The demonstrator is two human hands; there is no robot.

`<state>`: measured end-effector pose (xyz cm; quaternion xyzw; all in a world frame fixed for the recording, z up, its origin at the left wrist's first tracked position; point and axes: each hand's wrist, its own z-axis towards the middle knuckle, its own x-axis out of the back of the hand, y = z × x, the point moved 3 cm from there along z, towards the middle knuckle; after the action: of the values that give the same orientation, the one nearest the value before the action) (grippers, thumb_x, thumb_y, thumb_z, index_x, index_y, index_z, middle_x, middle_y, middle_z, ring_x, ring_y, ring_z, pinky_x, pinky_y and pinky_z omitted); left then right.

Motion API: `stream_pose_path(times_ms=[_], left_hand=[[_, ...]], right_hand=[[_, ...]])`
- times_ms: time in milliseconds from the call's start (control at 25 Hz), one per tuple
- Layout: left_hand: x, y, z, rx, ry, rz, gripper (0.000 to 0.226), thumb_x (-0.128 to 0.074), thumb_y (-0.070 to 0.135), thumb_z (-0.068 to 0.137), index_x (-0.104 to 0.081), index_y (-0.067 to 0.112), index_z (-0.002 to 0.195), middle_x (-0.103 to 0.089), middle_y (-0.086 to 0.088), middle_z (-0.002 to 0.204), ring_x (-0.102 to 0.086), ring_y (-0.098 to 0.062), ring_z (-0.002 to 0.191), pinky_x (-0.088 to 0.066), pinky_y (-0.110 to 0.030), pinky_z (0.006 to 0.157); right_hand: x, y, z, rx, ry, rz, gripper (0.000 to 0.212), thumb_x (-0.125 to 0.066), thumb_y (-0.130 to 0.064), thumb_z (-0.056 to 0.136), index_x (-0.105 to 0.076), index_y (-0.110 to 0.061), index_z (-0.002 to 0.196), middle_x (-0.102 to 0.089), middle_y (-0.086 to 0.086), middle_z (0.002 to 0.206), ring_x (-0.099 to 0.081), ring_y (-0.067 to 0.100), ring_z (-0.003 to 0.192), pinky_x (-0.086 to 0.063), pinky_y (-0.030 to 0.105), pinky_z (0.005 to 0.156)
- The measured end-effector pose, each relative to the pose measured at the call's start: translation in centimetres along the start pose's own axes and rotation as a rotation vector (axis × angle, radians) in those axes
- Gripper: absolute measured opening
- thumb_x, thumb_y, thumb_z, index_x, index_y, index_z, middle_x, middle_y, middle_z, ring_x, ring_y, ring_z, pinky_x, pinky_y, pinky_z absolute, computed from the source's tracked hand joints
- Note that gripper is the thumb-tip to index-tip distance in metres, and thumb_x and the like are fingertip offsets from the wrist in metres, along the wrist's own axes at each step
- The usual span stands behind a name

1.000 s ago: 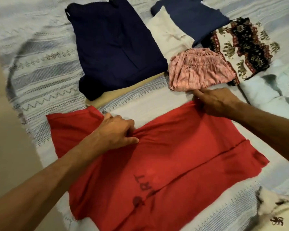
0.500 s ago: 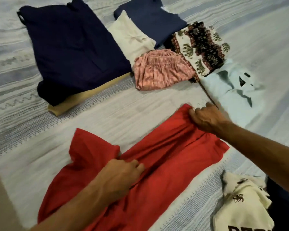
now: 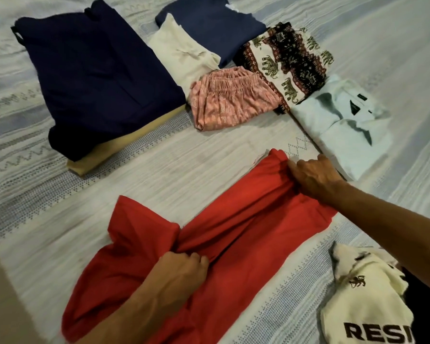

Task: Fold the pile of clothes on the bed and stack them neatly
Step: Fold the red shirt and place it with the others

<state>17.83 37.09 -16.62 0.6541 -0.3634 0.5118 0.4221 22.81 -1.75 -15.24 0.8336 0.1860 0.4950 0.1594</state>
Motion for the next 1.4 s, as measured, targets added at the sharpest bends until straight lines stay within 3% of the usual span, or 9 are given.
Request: stream_pose_path(times_ms=[240, 360, 480, 560, 720, 840, 1080, 1240, 1400], left_hand=[[-2.3, 2.6, -2.3, 0.196, 0.121, 0.125, 0.044, -0.039, 0.005, 0.077, -0.079, 0.01, 0.095, -0.062, -0.007, 0.069, -0.053, -0.024, 0.044, -0.037, -0.029, 0.037], [-4.5, 5.1, -4.0, 0.333, 0.023, 0.146, 0.054, -0.04, 0.0, 0.081, -0.075, 0.003, 0.122, -0.075, -0.017, 0.093, -0.056, -0.024, 0.05, -0.042, -0.03, 0.042], [-5.7, 7.3, -5.3, 0.406, -0.048, 0.068, 0.05, -0.039, 0.002, 0.082, -0.063, -0.005, 0.126, -0.073, -0.029, 0.115, -0.071, -0.034, 0.071, -0.048, -0.045, 0.075], [-4.6, 7.6, -5.9, 0.341, 0.032, 0.053, 0.045, -0.042, 0.008, 0.085, -0.073, 0.003, 0.118, -0.072, -0.025, 0.121, -0.075, -0.038, 0.097, -0.043, -0.048, 0.095], [0.6, 6.3, -9.6, 0.195, 0.323, -0.139, 0.022, -0.06, 0.02, 0.092, -0.074, 0.029, 0.106, -0.071, 0.0, 0.13, -0.064, -0.024, 0.128, -0.043, -0.043, 0.112], [2.2, 1.9, -15.1, 0.468, 0.439, -0.265, 0.05, -0.079, 0.027, 0.082, -0.062, 0.026, 0.129, -0.057, -0.003, 0.148, -0.052, -0.028, 0.139, -0.039, -0.049, 0.115], [-2.2, -7.9, -24.4, 1.037, 0.179, -0.589, 0.107, -0.064, 0.087, 0.061, -0.046, 0.025, 0.146, -0.056, 0.004, 0.129, -0.048, -0.025, 0.113, -0.043, -0.044, 0.094], [-3.4, -8.9, -24.6, 0.928, 0.231, -0.718, 0.067, -0.066, 0.08, 0.073, -0.056, 0.042, 0.127, -0.059, 0.023, 0.113, -0.053, -0.012, 0.105, -0.045, -0.039, 0.091], [-4.1, -8.0, -23.4, 0.801, 0.262, -0.665, 0.052, -0.066, 0.069, 0.081, -0.056, 0.046, 0.126, -0.056, 0.026, 0.121, -0.055, -0.013, 0.111, -0.039, -0.028, 0.094]], right_hand=[[1.5, -0.3, 0.8, -0.689, -0.007, 1.497, 0.019, -0.067, -0.029, 0.085, -0.067, -0.018, 0.1, -0.075, 0.015, 0.1, -0.071, 0.031, 0.091, -0.057, 0.036, 0.074], [2.3, -1.0, 1.6, -0.609, -0.043, 1.119, 0.038, -0.073, -0.035, 0.088, -0.062, -0.015, 0.118, -0.071, 0.014, 0.113, -0.064, 0.027, 0.097, -0.051, 0.039, 0.083], [4.7, -3.6, 0.3, -0.488, 0.24, 0.752, 0.041, -0.057, -0.034, 0.092, -0.051, -0.013, 0.128, -0.06, 0.014, 0.12, -0.056, 0.037, 0.112, -0.045, 0.054, 0.091], [7.3, -8.2, -0.8, -0.255, 0.301, 0.921, 0.036, -0.051, -0.037, 0.091, -0.058, -0.012, 0.117, -0.065, 0.01, 0.105, -0.062, 0.034, 0.101, -0.048, 0.045, 0.083], [12.6, -21.2, -3.4, 0.046, -0.2, 1.383, 0.033, -0.07, -0.053, 0.09, -0.068, -0.023, 0.103, -0.074, -0.004, 0.091, -0.07, 0.012, 0.086, -0.053, 0.034, 0.08], [15.4, -29.2, -3.1, 0.074, -0.383, 1.466, 0.055, -0.086, -0.056, 0.074, -0.065, -0.027, 0.116, -0.072, -0.009, 0.099, -0.067, 0.008, 0.093, -0.046, 0.02, 0.075], [19.3, -32.8, -5.3, 0.162, -0.132, 1.577, 0.013, -0.075, -0.008, 0.082, -0.077, -0.019, 0.088, -0.071, -0.01, 0.075, -0.064, 0.002, 0.069, -0.046, 0.012, 0.062], [18.9, -33.6, -14.8, 0.753, 0.418, 0.842, 0.023, -0.069, -0.013, 0.084, -0.055, -0.022, 0.099, -0.058, -0.003, 0.089, -0.057, 0.019, 0.076, -0.043, 0.035, 0.072], [13.6, -35.2, -22.8, 0.95, 0.42, 0.324, 0.027, -0.072, -0.03, 0.078, -0.053, -0.026, 0.097, -0.05, -0.005, 0.084, -0.051, 0.018, 0.074, -0.041, 0.036, 0.074]])
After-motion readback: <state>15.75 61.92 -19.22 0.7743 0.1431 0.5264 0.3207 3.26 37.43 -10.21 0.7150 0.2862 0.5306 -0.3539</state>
